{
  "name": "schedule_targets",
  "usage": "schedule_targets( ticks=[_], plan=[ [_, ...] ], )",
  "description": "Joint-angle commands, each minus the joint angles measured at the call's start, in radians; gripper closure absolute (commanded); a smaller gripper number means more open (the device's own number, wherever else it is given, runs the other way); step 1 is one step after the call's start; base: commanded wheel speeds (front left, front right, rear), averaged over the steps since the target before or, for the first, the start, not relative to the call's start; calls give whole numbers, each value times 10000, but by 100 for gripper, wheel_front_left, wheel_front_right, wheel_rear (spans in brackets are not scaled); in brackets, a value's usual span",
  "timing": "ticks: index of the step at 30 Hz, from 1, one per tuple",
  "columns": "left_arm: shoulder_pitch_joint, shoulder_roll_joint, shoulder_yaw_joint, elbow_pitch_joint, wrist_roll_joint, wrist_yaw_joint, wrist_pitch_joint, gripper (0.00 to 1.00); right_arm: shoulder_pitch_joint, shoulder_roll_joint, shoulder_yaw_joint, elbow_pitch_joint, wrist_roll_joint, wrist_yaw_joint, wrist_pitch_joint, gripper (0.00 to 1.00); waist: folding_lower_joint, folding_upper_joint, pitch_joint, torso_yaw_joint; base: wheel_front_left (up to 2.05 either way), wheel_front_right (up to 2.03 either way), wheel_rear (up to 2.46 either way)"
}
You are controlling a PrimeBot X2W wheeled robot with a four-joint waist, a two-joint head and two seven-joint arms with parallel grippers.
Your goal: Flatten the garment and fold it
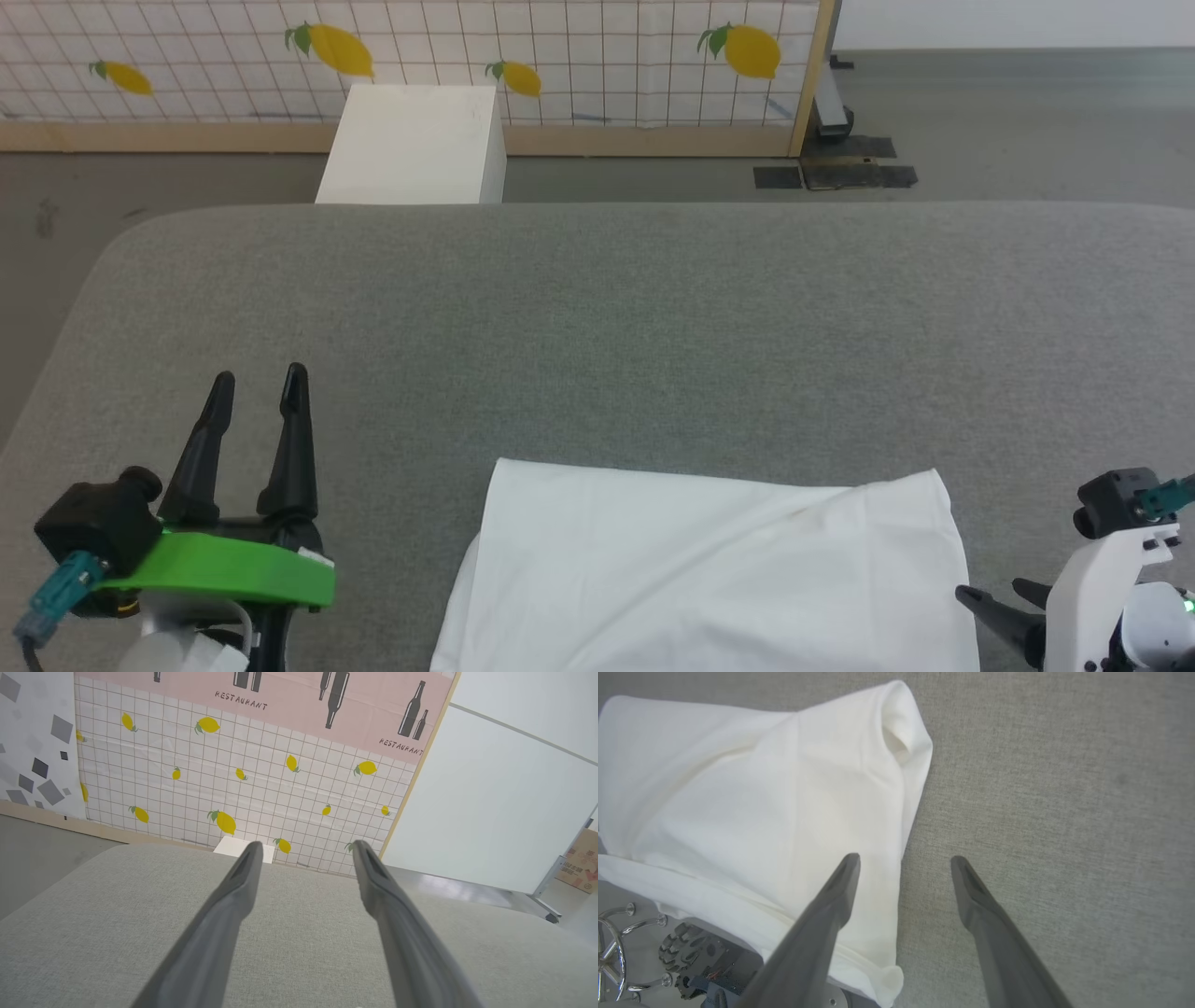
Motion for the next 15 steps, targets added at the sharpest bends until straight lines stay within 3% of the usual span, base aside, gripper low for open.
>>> schedule_targets(
  ticks=[1,6,15],
  plan=[
    [-210,-118,-67,119,263,-68,-405,0,-181,-91,183,235,118,-15,-164,0,0,89,374,188,0,0,0],
    [-454,-347,-236,385,1072,-128,-1010,0,-441,-276,797,1078,453,-15,-546,0,0,89,682,335,0,0,0],
    [-670,-810,-214,603,1762,-230,-1125,0,-878,-160,1902,1745,857,-15,-685,0,0,89,923,457,0,0,0]
  ],
)
